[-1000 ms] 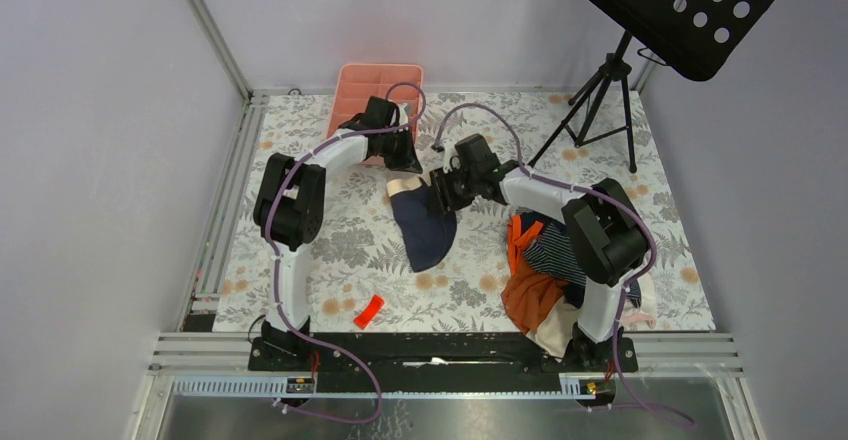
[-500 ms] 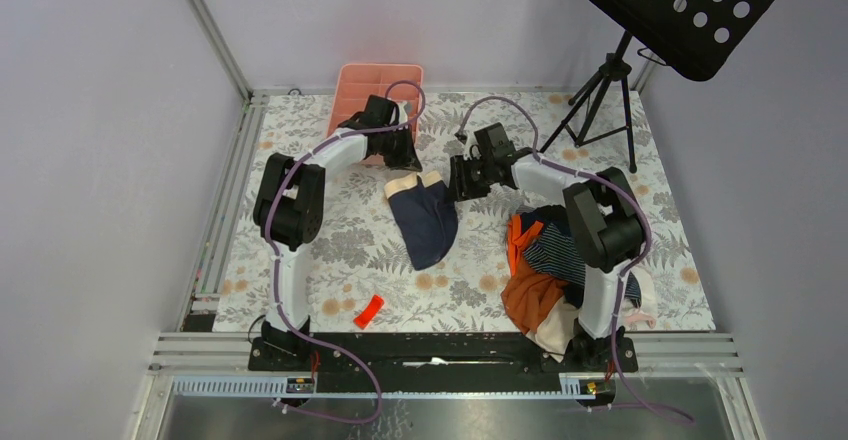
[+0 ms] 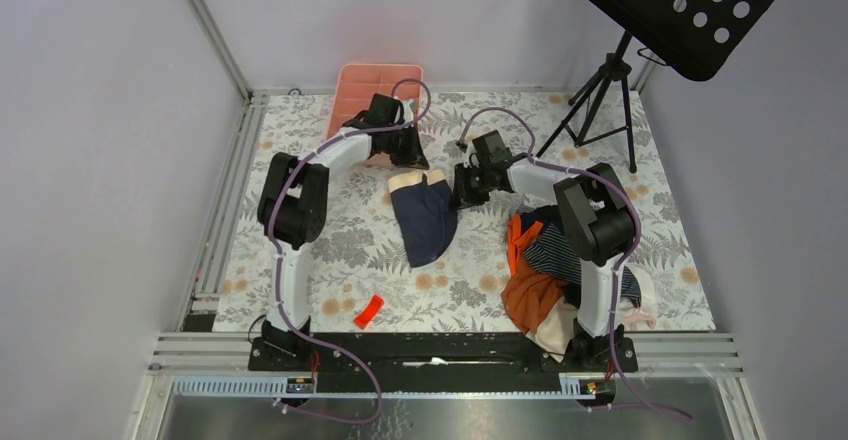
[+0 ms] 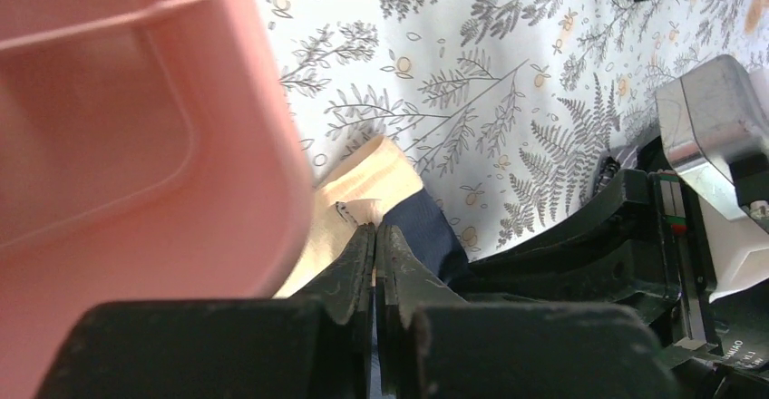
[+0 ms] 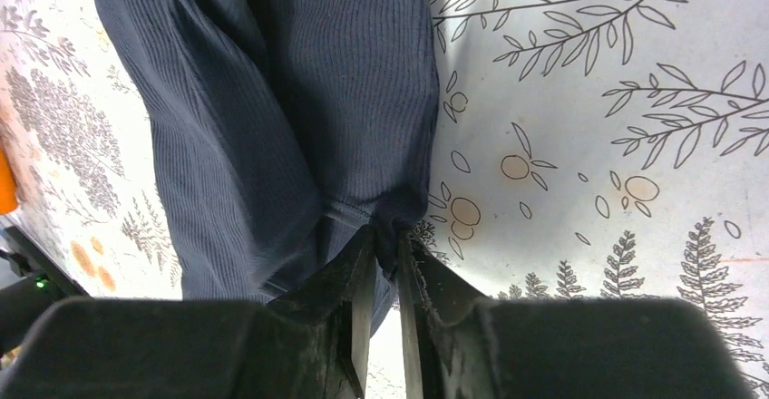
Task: Roll the underwear
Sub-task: Fold the underwear at the center of the board.
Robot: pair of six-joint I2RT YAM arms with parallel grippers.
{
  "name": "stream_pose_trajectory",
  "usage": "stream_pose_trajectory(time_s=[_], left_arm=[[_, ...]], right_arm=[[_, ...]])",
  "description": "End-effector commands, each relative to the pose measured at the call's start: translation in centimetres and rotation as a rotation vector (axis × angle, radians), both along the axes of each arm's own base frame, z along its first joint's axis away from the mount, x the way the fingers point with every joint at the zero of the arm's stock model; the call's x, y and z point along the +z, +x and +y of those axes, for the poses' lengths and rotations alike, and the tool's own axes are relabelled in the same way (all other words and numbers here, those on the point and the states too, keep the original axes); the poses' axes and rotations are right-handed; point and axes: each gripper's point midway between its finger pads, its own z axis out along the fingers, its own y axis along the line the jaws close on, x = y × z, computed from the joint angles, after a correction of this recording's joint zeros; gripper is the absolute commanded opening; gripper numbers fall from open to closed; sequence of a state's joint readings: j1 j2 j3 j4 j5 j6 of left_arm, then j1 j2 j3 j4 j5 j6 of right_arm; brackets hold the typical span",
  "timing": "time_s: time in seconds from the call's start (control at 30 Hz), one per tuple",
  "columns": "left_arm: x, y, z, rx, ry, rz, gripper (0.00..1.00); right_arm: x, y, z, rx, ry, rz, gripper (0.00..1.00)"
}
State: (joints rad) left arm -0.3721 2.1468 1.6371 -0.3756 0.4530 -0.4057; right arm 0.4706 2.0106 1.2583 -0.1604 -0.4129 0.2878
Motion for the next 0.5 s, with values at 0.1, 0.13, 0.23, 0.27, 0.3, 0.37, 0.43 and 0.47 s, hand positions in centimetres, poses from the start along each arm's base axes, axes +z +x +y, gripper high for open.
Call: stream_pose_trajectory(time_s=[0.1,0.13,0.23,0.27,0.3,0.37,0.43,0.47], left_arm=[[1.2,0.2,-3.8,-0.074,-0.070,-0.042,0.00],[1.1,0.2,-4.0,-0.078,-0.070,-0.043,0.00],[0.8,0.2,-4.8,-0.090,-0.072,-0.048,0.00],[0.9,0.2,-5.0,-0.094,-0.074,-0.050,0.00],[0.9,0.2,-5.2,-0.096,-0.074,-0.051,0.00],[0.9,0.3,-5.3,-0.093,-0.068,-0.057,0.00],[0.8,0.6,-5.0,-0.076,-0.051,-0.065,0.01],[0.7,0.8,-5.0,-0.074,-0.045,-0.071,0.01]], right_arm=[[0.1,-1.2,-0.6,-0.046,0.006,0.036,0.22],[0.2,-1.4,-0.6,-0.047,0.006,0.038,0.22],[0.2,-1.8,-0.8,-0.054,0.007,0.047,0.23],[0.2,-1.9,-0.8,-0.057,0.007,0.051,0.23],[0.2,-2.0,-0.9,-0.059,0.009,0.052,0.23],[0.4,-2.1,-0.9,-0.063,0.010,0.053,0.26],[0.8,-1.9,-0.9,-0.065,0.011,0.044,0.30],[1.3,-1.9,-0.9,-0.065,0.016,0.040,0.30]])
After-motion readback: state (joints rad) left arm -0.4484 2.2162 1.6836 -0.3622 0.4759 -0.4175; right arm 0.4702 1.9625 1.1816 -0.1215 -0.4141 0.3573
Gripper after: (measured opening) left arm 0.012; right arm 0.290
